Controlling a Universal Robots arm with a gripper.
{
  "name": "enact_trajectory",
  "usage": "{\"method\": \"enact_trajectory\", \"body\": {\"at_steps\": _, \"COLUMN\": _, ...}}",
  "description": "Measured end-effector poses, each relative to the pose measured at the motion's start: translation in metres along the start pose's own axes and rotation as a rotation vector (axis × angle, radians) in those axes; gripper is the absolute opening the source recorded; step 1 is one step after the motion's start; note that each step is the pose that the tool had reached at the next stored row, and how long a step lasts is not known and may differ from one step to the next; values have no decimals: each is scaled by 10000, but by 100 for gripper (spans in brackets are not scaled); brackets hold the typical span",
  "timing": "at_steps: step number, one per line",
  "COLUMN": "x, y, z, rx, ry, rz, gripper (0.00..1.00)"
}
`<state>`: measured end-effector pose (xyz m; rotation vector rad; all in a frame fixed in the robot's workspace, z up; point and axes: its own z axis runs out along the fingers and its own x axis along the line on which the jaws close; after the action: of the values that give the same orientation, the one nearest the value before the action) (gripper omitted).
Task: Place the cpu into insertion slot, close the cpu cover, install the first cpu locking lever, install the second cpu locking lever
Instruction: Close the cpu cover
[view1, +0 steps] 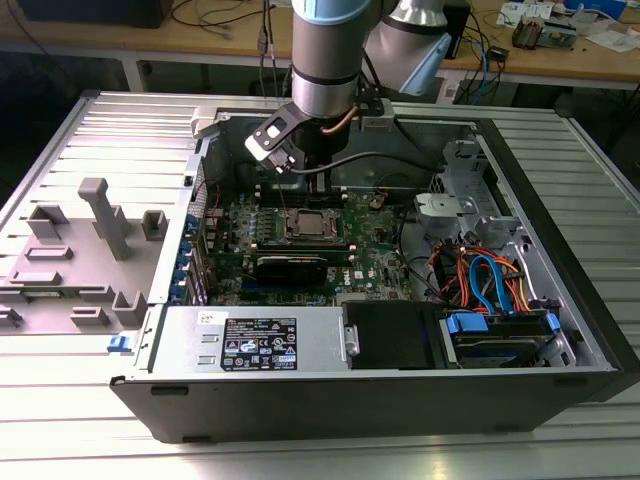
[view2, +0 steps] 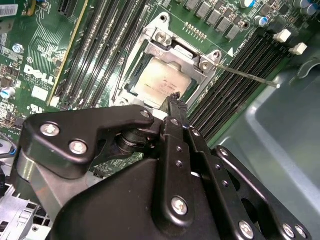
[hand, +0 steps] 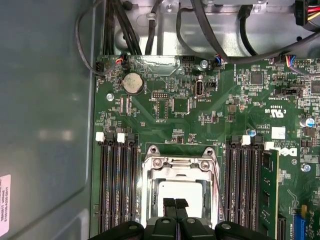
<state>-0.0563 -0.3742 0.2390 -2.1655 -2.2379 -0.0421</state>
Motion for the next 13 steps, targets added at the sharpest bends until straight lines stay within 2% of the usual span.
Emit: {"method": "enact_trajectory", "body": {"at_steps": 13, "x": 0, "y": -75, "z": 6, "rx": 0, "ry": 1, "rz": -2, "gripper": 11}}
